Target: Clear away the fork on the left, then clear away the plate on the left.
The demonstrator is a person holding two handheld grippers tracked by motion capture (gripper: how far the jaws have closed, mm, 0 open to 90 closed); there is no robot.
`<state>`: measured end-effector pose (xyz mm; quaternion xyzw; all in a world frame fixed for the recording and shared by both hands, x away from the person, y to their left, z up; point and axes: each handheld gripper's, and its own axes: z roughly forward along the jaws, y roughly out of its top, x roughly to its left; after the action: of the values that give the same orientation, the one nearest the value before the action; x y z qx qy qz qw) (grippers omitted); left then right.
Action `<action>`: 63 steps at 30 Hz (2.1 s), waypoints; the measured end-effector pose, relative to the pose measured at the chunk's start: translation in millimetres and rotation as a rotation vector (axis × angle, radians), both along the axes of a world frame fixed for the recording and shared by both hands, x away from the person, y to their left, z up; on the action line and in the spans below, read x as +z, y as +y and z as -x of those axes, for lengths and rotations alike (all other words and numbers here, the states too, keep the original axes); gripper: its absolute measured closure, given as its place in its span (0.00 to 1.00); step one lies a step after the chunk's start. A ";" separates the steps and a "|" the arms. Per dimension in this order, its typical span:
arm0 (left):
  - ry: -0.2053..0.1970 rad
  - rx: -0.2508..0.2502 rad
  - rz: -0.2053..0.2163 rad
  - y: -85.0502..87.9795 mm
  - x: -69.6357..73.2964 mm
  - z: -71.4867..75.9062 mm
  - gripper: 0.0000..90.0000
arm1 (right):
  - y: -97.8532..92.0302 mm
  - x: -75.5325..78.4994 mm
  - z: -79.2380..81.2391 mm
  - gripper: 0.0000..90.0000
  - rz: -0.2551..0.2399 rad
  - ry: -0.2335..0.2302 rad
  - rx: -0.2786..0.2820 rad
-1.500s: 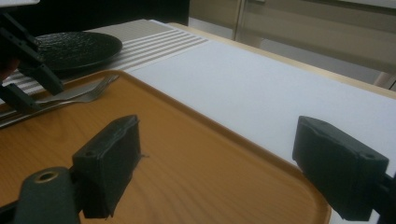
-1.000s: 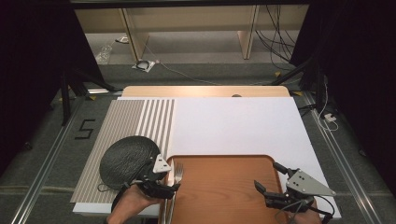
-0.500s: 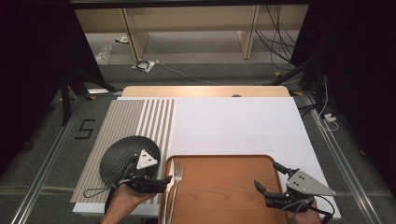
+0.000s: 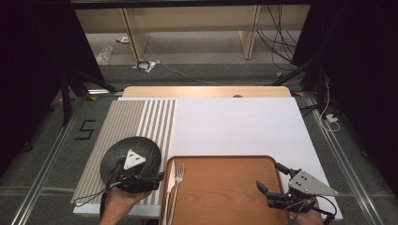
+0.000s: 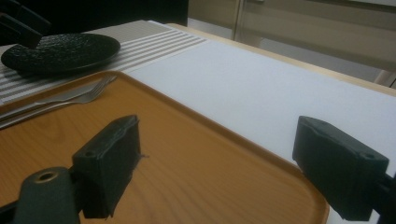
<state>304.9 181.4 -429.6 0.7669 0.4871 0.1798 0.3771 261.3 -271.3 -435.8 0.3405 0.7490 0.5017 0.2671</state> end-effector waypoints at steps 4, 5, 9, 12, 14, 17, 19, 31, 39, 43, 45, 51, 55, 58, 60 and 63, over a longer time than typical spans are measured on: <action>0.001 0.034 0.041 6.4 -0.6 2.4 0.20 | 0.0 0.6 0.7 0.18 0.004 0.001 -0.001; -0.001 0.042 0.045 8.1 -0.5 3.2 0.20 | 0.5 0.4 0.6 0.18 0.003 -0.003 0.001; -0.008 0.080 0.068 14.2 -0.6 6.2 0.20 | 1.0 0.8 0.9 0.18 0.001 0.000 0.002; -0.007 0.115 0.086 20.5 -0.9 7.9 0.20 | 0.9 0.6 0.6 0.18 0.001 -0.002 0.001; -0.006 0.135 0.102 24.2 -1.8 8.5 0.20 | 1.2 0.7 0.8 0.18 0.001 -0.001 0.001; 0.001 0.159 0.132 28.3 -2.8 9.5 0.20 | 1.3 0.8 1.0 0.18 0.001 0.000 0.001; -0.002 0.182 0.146 31.1 -3.0 10.4 0.20 | 1.3 0.7 1.0 0.18 0.003 0.000 0.002; 0.027 0.265 0.245 47.0 -5.1 16.0 0.20 | 0.8 0.8 0.5 0.18 0.004 0.000 0.002; 0.039 0.326 0.313 58.3 -8.1 20.3 0.19 | 2.5 2.0 2.5 0.18 0.009 -0.005 0.004; 0.043 0.369 0.345 66.0 -8.7 22.1 0.19 | 3.6 1.9 2.5 0.18 0.011 -0.003 0.004; 0.045 0.389 0.362 69.4 -9.2 23.3 0.19 | 3.2 1.9 2.7 0.18 0.012 -0.004 0.003; 0.057 0.464 0.417 79.4 -13.2 27.0 0.19 | 3.4 1.8 2.6 0.18 0.011 -0.004 0.004; 0.066 0.539 0.476 89.6 -17.0 29.5 0.20 | 3.7 1.8 2.5 0.18 0.009 -0.005 0.003; 0.084 0.575 0.507 94.2 -20.1 30.8 0.20 | 3.7 1.9 2.6 0.18 0.009 -0.006 0.002; 0.093 0.590 0.506 95.6 -20.9 31.3 0.20 | 3.7 1.9 2.6 0.18 0.009 -0.006 0.002; 0.088 0.611 0.507 97.1 -21.0 32.9 0.20 | 3.5 2.1 2.8 0.18 0.011 -0.005 0.002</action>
<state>272.1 278.5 -450.7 0.4765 0.7373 0.1249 0.4622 258.4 -267.8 -433.8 0.3372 0.7514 0.4987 0.2701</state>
